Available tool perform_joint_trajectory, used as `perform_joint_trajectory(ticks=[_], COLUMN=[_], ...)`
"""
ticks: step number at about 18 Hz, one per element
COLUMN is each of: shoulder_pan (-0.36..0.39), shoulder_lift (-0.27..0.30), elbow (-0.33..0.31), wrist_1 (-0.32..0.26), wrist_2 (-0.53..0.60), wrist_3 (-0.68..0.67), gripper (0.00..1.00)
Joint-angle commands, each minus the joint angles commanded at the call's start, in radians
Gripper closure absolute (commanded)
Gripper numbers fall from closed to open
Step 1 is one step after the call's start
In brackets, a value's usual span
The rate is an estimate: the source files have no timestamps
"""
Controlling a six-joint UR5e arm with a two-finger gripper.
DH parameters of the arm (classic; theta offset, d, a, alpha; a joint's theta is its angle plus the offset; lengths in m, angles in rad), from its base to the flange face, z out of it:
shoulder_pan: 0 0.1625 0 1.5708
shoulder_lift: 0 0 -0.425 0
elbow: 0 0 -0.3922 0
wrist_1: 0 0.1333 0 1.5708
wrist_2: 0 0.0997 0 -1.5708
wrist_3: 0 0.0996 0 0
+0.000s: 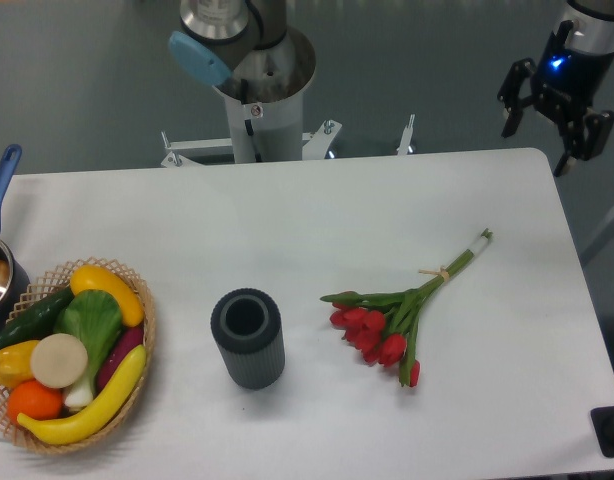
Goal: Pick up the flowers from the table
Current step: 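Move the open gripper down toward the red tulip bunch stems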
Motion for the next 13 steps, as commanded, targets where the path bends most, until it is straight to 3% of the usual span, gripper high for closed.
perform_joint_trajectory(ticks=[5,7,13], shoulder_pan=[0.002,0.0,-0.026], shoulder_lift=[0.0,0.009,0.014], elbow=[-0.002,-0.027,-0.081], wrist_1=[-0.005,-0.002,0.078], wrist_2=[0.003,-0.003,-0.003], wrist_3=[-0.003,-0.069,-0.231], gripper=[0.0,0.0,0.0])
